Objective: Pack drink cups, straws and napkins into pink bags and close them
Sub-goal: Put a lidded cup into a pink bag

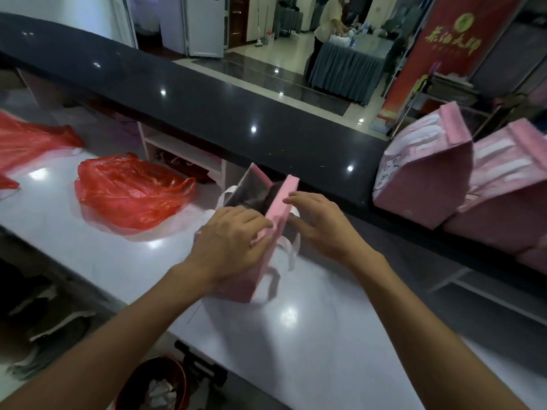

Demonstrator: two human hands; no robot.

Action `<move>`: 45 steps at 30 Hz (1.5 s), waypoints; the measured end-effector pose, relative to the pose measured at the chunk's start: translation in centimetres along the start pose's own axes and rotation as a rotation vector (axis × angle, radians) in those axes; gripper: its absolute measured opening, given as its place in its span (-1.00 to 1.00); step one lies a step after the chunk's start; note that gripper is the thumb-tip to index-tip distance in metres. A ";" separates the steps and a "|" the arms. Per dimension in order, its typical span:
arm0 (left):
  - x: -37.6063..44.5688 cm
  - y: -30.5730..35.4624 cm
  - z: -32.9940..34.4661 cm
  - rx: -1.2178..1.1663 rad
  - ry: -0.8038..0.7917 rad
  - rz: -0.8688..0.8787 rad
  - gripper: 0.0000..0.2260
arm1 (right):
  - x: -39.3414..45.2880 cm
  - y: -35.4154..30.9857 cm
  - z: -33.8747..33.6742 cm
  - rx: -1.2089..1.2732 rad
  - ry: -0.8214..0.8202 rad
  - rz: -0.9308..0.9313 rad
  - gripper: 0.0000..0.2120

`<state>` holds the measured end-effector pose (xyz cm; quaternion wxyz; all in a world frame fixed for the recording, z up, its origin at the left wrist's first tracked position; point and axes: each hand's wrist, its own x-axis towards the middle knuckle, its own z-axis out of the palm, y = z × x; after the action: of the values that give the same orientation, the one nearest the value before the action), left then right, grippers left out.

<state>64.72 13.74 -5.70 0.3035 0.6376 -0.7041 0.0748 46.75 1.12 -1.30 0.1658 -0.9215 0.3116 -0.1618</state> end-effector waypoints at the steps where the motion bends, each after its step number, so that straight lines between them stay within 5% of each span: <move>1: 0.5 1.4 0.3 -0.005 -0.007 0.012 -0.77 | -1.7 0.9 -0.7 -0.010 0.005 0.025 -0.64; 13: -0.3 27.2 9.3 -0.082 -0.304 0.171 -0.66 | -32.2 13.8 -7.0 -0.065 0.105 0.494 -0.58; 23: -1.5 47.2 16.4 -0.118 -0.488 0.369 -0.67 | -55.4 17.2 -12.3 -0.092 0.244 0.830 -0.59; 33: -2.7 62.2 23.5 -0.201 -0.621 0.625 -0.68 | -70.9 20.8 -14.9 -0.109 0.384 1.144 -0.60; 45: 0.8 80.2 37.9 -0.318 -0.765 0.730 -0.68 | -83.1 34.0 -21.0 -0.119 0.274 1.347 -0.53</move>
<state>-23.55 8.52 -13.16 0.0730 0.2799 -0.9422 -0.1692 -42.00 23.47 -12.56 0.1387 -0.5058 0.8428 -0.1211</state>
